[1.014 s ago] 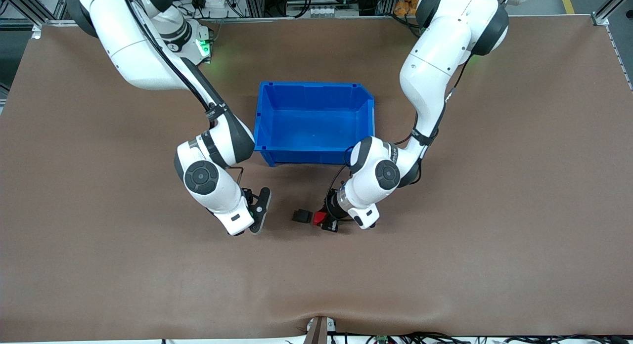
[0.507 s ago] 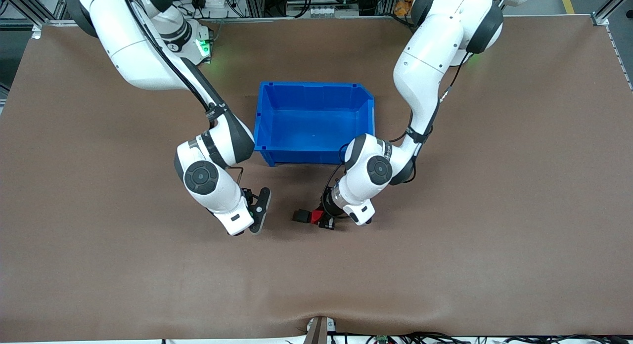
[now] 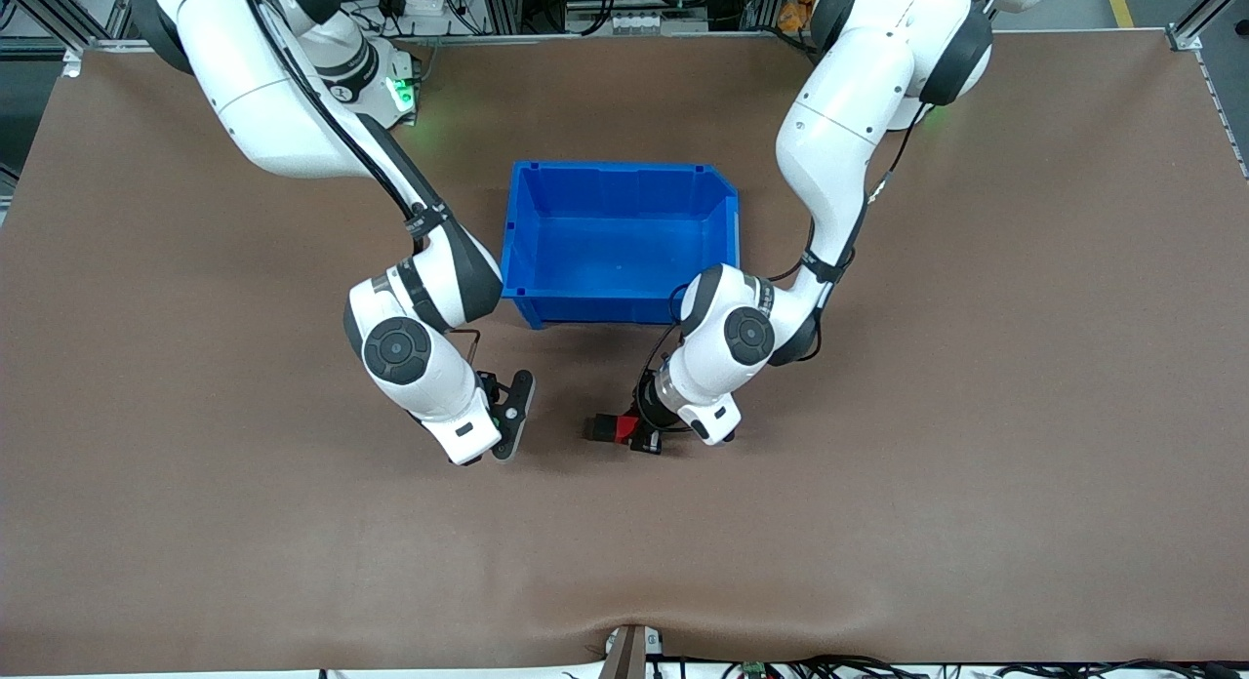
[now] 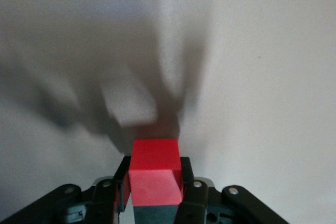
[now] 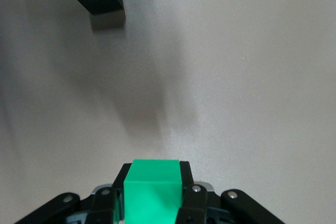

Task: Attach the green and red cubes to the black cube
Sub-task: 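Press the red cube against the black cube with the left gripper, then open the left gripper and lift away while the right gripper brings green closer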

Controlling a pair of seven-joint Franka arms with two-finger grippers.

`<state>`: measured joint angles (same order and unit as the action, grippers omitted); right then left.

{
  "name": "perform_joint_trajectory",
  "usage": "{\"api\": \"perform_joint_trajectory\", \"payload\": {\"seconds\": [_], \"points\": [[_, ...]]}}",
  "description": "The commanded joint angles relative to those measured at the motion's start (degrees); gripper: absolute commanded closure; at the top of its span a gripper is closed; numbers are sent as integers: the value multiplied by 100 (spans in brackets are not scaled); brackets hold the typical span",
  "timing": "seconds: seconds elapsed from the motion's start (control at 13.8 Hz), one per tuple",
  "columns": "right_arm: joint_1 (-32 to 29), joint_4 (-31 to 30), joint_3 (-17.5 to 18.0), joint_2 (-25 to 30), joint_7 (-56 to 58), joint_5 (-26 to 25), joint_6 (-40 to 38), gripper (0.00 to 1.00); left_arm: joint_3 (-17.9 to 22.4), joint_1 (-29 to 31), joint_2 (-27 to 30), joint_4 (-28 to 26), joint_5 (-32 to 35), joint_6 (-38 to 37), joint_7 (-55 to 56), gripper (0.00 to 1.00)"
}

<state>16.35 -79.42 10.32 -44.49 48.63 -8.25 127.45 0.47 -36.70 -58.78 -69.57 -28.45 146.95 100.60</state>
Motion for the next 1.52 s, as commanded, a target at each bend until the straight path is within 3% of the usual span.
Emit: {"api": "perform_joint_trajectory", "payload": {"seconds": [0.0, 0.07, 0.22, 0.29, 0.87, 1.45], "points": [[8, -91, 22, 63, -125, -62, 104, 83, 129, -100, -99, 155, -74, 70, 92, 100], [17, -91, 22, 63, -125, -62, 175, 82, 129, -109, -90, 155, -73, 70, 91, 95], [35, -91, 22, 63, -125, -62, 184, 82, 129, -100, -73, 146, -38, 70, 4, 42], [35, -91, 22, 55, -134, -62, 193, 82, 129, -91, -47, 120, -3, 70, -92, 0], [219, 5, 22, -296, -670, -80, 641, 82, 129, -21, 85, 93, 76, -131, -338, 0], [755, 901, 22, -973, -1329, -115, 659, 77, 120, 795, 577, 93, 67, -1676, -1646, 0]]}}
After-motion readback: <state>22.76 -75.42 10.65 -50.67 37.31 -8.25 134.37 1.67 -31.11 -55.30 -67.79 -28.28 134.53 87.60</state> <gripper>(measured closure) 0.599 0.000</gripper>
